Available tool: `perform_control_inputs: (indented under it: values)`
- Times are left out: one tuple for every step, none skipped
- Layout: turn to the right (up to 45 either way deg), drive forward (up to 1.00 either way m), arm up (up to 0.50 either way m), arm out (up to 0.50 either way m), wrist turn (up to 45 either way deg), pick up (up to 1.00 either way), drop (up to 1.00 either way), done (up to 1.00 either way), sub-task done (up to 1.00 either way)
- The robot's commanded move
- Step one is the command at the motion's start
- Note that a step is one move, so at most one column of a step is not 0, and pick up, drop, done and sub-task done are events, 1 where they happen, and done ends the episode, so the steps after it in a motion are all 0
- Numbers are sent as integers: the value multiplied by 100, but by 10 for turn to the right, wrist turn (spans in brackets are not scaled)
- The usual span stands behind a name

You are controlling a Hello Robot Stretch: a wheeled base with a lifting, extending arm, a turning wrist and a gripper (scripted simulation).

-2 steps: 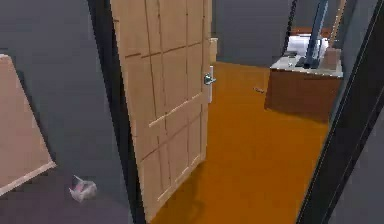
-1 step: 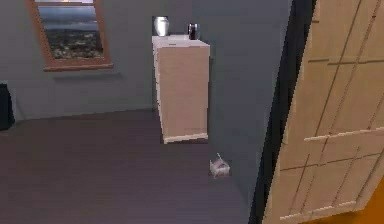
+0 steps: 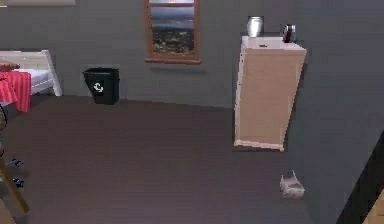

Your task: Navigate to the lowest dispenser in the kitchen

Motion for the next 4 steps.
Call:
perform_control_inputs:
  values:
    - [-30, 0, 0, 0, 0, 0, 0, 0, 0]
    - [0, 45, 0, 0, 0, 0, 0, 0, 0]
    - [-450, 0, 0, 0, 0, 0, 0, 0, 0]
    - [-270, 0, 0, 0, 0, 0, 0, 0, 0]
